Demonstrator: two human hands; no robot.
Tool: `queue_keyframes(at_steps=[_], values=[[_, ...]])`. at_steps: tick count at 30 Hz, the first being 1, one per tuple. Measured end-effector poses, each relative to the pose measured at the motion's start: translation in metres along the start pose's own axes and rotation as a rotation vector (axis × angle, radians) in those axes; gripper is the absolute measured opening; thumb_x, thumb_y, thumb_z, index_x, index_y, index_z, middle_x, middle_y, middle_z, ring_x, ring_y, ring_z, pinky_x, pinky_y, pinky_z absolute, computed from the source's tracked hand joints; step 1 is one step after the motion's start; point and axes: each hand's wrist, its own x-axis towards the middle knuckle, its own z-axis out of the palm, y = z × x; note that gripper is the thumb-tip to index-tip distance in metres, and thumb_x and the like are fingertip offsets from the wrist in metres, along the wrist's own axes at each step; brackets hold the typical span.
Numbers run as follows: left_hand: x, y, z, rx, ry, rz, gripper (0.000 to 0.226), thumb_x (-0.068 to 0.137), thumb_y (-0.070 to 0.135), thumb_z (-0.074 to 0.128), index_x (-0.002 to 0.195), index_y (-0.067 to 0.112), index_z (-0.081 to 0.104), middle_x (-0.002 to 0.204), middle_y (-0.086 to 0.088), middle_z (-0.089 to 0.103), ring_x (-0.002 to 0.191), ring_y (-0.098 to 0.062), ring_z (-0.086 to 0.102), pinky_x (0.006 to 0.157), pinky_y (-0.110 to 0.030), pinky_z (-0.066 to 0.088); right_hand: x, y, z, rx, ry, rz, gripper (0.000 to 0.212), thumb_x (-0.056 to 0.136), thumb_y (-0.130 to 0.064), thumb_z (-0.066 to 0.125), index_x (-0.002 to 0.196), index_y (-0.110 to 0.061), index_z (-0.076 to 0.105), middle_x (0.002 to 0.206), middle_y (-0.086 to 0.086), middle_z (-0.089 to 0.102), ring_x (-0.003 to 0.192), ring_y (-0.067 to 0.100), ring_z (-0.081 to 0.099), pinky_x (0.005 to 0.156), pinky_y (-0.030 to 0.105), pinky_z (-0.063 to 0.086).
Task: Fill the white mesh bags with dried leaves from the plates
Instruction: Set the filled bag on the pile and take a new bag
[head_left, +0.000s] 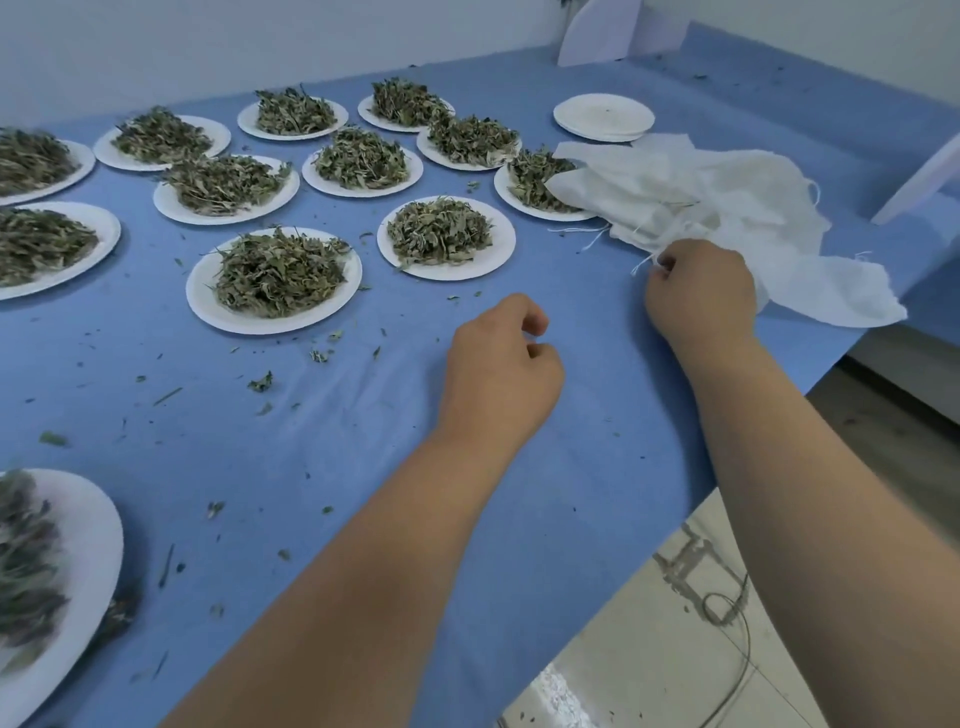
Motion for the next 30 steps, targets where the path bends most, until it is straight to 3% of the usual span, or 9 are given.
queue_keyframes(at_steps=[4, 8, 11, 14, 17, 20, 23, 26, 30], values=[[-0.001, 0.001, -0.002, -0.006, -0.011, 0.005, 0.027, 0.079, 0.011, 0.049, 0.095, 0.027, 0.063, 0.087, 0.010, 0.065, 0.073, -0.015, 0.061, 0.054, -0.025, 0.049, 0.009, 0.002, -0.001, 0.076, 0.000, 0.049, 0.012, 0.091, -0.008, 0.054, 0.087, -0.002, 0.064, 0.088, 0.021, 0.067, 0.078, 0.029, 0.043, 0.066, 0.035, 0.036], [-0.002, 0.002, -0.003, -0.020, -0.017, -0.008, 0.026, 0.079, 0.012, 0.049, 0.094, 0.028, 0.063, 0.087, 0.009, 0.065, 0.073, -0.014, 0.062, 0.054, -0.026, 0.050, -0.005, -0.013, -0.006, 0.129, 0.053, -0.022, 0.017, 0.089, -0.008, 0.053, 0.104, -0.009, 0.061, 0.090, 0.014, 0.068, 0.082, 0.034, 0.053, 0.068, 0.040, 0.045], [-0.002, 0.005, -0.005, -0.053, -0.002, -0.019, 0.019, 0.081, 0.016, 0.054, 0.092, 0.028, 0.064, 0.083, 0.011, 0.066, 0.077, -0.011, 0.063, 0.059, -0.029, 0.054, -0.020, -0.034, -0.020, 0.397, -0.015, -0.069, 0.023, 0.091, -0.016, 0.058, 0.113, -0.022, 0.058, 0.082, -0.006, 0.067, 0.079, 0.018, 0.061, 0.070, 0.034, 0.050], [0.000, 0.008, -0.007, -0.146, 0.011, -0.046, 0.009, 0.086, 0.026, 0.060, 0.093, 0.030, 0.064, 0.082, 0.013, 0.069, 0.072, 0.000, 0.062, 0.063, -0.027, 0.051, -0.042, -0.056, -0.037, 0.769, -0.130, -0.085, 0.013, 0.088, -0.016, 0.065, 0.094, -0.028, 0.066, 0.078, -0.010, 0.068, 0.070, 0.006, 0.059, 0.069, 0.030, 0.053], [0.004, 0.014, -0.016, -0.187, -0.026, -0.020, 0.037, 0.084, 0.032, 0.067, 0.119, 0.033, 0.054, 0.113, 0.018, 0.064, 0.084, 0.005, 0.063, 0.077, -0.030, 0.054, -0.061, -0.070, -0.049, 1.184, -0.291, -0.137, 0.016, 0.087, -0.005, 0.066, 0.091, -0.021, 0.068, 0.080, -0.003, 0.067, 0.076, 0.012, 0.065, 0.075, 0.031, 0.059], [0.004, 0.019, -0.027, -0.126, -0.045, 0.087, 0.077, 0.077, 0.027, 0.072, 0.143, 0.031, 0.034, 0.132, 0.011, 0.053, 0.114, -0.009, 0.057, 0.083, -0.030, 0.052, -0.072, -0.083, -0.055, 1.410, -0.453, -0.150, 0.016, 0.090, 0.003, 0.061, 0.092, -0.013, 0.065, 0.075, -0.004, 0.063, 0.071, 0.012, 0.066, 0.066, 0.027, 0.056], [-0.001, 0.022, -0.044, -0.011, 0.015, 0.178, 0.108, 0.076, 0.023, 0.076, 0.157, 0.034, 0.006, 0.163, 0.006, 0.022, 0.144, -0.016, 0.033, 0.103, -0.033, 0.045, -0.078, -0.096, -0.061, 1.466, -0.460, -0.146, 0.015, 0.090, 0.004, 0.060, 0.092, -0.011, 0.063, 0.075, 0.000, 0.058, 0.067, 0.012, 0.060, 0.063, 0.025, 0.053], [-0.012, 0.024, -0.069, 0.048, 0.071, 0.246, 0.094, 0.086, 0.017, 0.066, 0.159, 0.026, 0.009, 0.164, 0.000, 0.023, 0.149, -0.019, 0.026, 0.112, -0.043, 0.039, -0.089, -0.116, -0.065, 1.516, -0.465, -0.133, 0.016, 0.089, 0.004, 0.062, 0.090, -0.011, 0.063, 0.069, -0.003, 0.057, 0.065, 0.010, 0.057, 0.063, 0.023, 0.052], [-0.029, 0.023, -0.107, 0.164, 0.154, 0.335, 0.058, 0.097, 0.009, 0.043, 0.154, 0.012, 0.031, 0.147, -0.016, 0.047, 0.130, -0.032, 0.047, 0.101, -0.046, 0.044, -0.111, -0.153, -0.068, 1.534, -0.491, -0.200, 0.014, 0.088, -0.001, 0.068, 0.087, -0.015, 0.064, 0.063, -0.006, 0.061, 0.065, 0.011, 0.059, 0.072, 0.030, 0.051]])
